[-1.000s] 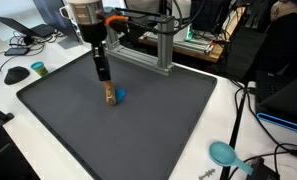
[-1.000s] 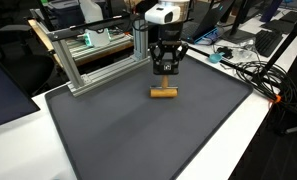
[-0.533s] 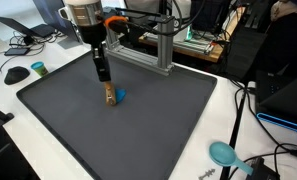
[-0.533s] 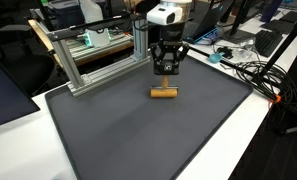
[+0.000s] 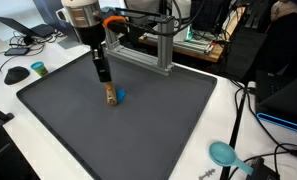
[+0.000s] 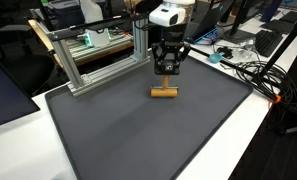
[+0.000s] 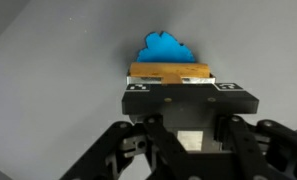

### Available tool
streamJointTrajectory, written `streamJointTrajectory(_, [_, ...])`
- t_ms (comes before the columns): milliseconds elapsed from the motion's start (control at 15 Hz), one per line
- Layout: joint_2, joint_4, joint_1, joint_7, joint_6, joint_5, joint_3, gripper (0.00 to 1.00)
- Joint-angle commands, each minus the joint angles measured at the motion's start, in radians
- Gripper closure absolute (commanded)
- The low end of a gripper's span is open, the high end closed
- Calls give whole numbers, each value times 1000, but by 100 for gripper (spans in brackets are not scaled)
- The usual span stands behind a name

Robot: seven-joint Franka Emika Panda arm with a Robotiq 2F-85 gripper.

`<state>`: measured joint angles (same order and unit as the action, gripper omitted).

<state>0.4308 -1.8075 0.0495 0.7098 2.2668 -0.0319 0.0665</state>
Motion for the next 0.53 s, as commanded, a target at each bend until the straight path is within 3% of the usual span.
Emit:
streamJointTrajectory(0, [47,15,-8,-46,-38,71,-18,78])
streamJointTrajectory(467, [56,12,-19,-83,-40,106,-20,78])
